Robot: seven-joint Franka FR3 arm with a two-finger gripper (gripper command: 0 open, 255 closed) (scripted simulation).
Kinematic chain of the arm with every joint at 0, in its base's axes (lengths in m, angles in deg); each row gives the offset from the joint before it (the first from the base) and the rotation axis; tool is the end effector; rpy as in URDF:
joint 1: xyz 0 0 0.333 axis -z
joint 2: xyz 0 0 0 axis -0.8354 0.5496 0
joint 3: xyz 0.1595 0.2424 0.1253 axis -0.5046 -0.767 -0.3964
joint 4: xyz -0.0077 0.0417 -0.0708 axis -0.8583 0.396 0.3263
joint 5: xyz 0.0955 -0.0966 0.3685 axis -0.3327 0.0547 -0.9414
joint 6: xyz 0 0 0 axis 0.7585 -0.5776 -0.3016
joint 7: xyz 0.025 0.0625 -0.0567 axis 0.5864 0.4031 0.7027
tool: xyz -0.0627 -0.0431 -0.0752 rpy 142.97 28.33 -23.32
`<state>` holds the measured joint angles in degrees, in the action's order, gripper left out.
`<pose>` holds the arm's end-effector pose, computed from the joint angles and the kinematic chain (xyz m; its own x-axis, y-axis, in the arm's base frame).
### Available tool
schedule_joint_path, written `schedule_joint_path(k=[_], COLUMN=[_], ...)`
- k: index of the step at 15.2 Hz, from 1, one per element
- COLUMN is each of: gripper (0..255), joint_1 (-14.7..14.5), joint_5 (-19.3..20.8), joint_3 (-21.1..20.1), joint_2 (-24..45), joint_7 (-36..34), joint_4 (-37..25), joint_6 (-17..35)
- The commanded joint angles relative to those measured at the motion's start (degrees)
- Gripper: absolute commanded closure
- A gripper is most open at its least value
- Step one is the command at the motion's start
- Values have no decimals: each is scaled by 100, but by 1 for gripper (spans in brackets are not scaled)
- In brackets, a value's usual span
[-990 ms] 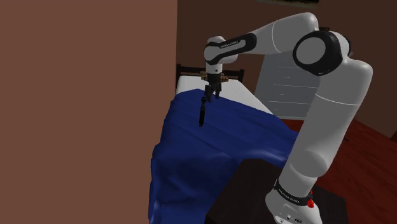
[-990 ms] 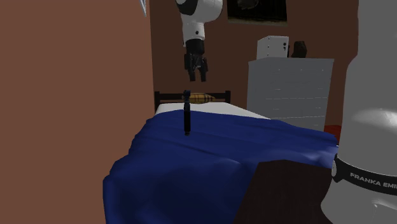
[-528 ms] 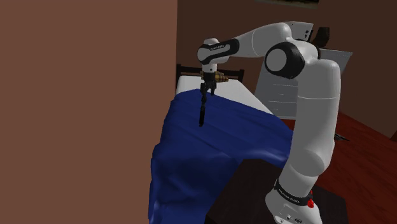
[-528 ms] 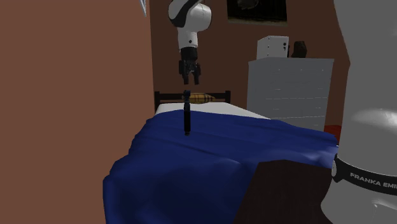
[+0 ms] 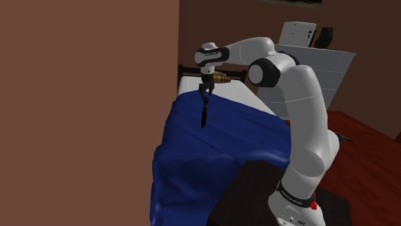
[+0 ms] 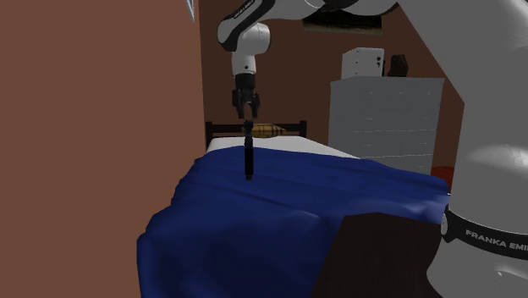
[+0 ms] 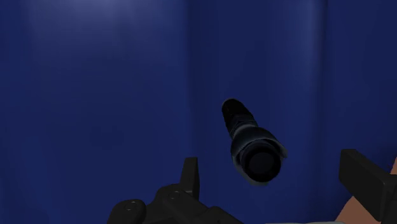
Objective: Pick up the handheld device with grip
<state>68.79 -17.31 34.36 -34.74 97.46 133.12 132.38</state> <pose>0.6536 -0.2640 0.4301 0.9952 -0.0148 -0.0964 -0.0155 -0.9999 -0.0063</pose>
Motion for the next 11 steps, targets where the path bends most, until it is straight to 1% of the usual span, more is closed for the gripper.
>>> schedule_joint_path(k=[1,4,7,8,11], gripper=[0,0,0,255,255], joint_1=[4,-4,-6,-2,-3], joint_5=[-9,-18,-20,-21,-20], joint_3=[-4,-10,-11,-11,-11], joint_2=[44,74,82,88,86], joint_7=[11,15,16,18,18], joint_4=[83,267,300,279,282], joint_6=[132,345,385,371,372])
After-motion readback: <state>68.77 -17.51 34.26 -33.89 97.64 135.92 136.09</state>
